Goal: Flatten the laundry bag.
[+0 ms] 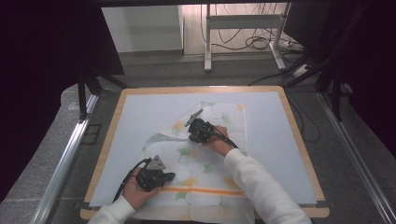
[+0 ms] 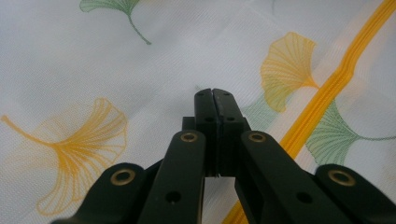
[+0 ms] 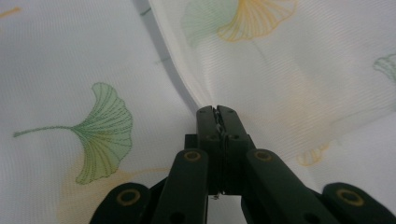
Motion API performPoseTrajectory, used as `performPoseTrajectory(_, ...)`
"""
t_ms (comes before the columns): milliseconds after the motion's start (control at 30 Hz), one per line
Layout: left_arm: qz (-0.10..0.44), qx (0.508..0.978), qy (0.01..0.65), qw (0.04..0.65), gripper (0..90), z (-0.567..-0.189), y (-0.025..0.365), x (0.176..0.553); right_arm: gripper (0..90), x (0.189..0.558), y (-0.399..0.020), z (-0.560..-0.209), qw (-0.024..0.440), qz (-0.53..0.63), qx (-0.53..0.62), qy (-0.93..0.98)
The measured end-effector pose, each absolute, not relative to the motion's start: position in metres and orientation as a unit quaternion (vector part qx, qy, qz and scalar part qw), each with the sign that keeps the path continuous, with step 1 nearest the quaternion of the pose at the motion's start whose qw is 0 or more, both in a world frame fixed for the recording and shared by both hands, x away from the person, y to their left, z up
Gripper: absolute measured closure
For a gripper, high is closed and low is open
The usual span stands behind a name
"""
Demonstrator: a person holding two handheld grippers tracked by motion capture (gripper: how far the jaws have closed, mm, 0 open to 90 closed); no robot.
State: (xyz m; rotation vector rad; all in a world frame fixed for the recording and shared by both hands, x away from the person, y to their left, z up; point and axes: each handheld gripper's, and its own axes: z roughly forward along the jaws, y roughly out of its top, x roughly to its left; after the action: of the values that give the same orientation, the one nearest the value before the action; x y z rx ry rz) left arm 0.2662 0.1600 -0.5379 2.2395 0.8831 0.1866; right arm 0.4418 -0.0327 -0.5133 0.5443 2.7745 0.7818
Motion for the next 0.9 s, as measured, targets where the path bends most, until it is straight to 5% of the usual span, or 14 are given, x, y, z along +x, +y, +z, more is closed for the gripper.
performPoseTrajectory(367,0.072,0.867,0.342,0.355,90.0,-0.538,0.16,0.266,88.6,0.467,-0.008,-0.47,0.14,0.35,0.193,0.906)
performPoseTrajectory(700,0.068,0.868,0.341,0.355,90.0,-0.538,0.16,0.268,86.1,0.519,0.04,-0.47,0.156,0.382,0.225,0.883)
performPoseTrajectory(800,0.07,0.868,0.341,0.355,90.0,-0.538,0.16,0.267,60.3,0.528,0.046,-0.471,0.194,0.392,0.257,0.862)
performPoseTrajectory(900,0.069,0.868,0.341,0.356,90.0,-0.538,0.16,0.267,54.0,0.529,0.042,-0.467,0.183,0.403,0.268,0.855)
